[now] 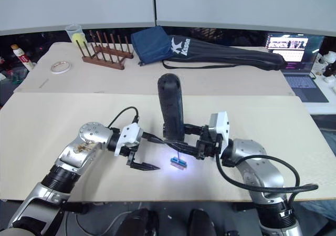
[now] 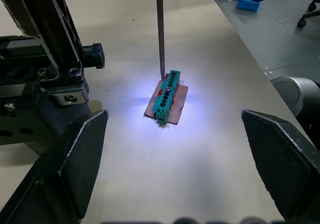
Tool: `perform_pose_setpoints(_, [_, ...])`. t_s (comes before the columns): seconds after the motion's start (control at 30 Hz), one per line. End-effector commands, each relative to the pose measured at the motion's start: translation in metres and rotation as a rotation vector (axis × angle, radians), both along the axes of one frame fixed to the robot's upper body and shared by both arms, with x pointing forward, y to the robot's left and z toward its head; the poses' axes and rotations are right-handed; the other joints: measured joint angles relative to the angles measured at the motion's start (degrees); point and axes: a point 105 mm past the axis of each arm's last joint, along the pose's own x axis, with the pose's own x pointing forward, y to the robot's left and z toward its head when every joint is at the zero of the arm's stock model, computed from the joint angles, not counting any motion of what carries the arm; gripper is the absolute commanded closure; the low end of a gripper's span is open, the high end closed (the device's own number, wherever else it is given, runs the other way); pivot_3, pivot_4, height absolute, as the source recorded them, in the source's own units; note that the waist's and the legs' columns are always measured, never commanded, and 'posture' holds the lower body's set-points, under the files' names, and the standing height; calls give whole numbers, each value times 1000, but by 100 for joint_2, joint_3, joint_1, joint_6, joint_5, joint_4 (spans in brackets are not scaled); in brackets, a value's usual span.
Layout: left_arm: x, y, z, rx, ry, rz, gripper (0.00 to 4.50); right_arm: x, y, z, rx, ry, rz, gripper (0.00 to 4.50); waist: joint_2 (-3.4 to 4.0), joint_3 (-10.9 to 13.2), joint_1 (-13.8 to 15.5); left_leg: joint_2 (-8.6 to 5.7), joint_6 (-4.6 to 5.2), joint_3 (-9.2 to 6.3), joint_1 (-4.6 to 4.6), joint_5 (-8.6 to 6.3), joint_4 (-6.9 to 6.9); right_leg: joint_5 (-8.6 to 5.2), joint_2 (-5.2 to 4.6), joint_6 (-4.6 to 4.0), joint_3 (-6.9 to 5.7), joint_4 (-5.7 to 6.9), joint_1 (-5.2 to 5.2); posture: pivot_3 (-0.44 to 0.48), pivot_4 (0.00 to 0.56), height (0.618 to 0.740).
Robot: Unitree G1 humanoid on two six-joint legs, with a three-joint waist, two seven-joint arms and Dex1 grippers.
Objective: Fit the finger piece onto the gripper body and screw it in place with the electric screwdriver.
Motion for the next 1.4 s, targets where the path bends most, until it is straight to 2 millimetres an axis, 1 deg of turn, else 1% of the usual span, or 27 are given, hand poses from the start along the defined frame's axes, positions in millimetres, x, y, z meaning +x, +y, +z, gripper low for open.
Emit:
perform_pose_setpoints(0.03, [-2, -5, 5, -9, -38, -32, 0, -7, 0, 16, 30, -55, 14, 2584, 0, 0, 0, 0, 0, 0, 0, 0, 0, 0, 0, 0, 0, 0, 0, 0, 150, 740])
perform_pose_setpoints(0.5, [-3, -4, 4, -1, -45, -43, 0, -6, 6, 11, 31, -70, 4, 2584, 0, 0, 4, 0, 0, 0, 0, 0, 1, 0, 0, 0, 0, 0, 0, 0, 150, 740])
perform_pose_setpoints(1.23, [-2, -4, 6, -2, -52, -32, 0, -7, 7, 4, 12, -67, 5, 2584, 0, 0, 3, 0, 0, 0, 0, 0, 1, 0, 1, 0, 0, 1, 0, 0, 150, 740])
perform_pose_setpoints(1.4, [-2, -3, 6, 0, -52, -32, 0, -7, 7, 8, 19, -79, 6, 2584, 0, 0, 4, -1, 0, 0, 0, 0, 1, 0, 1, 0, 0, 0, 0, 0, 150, 740])
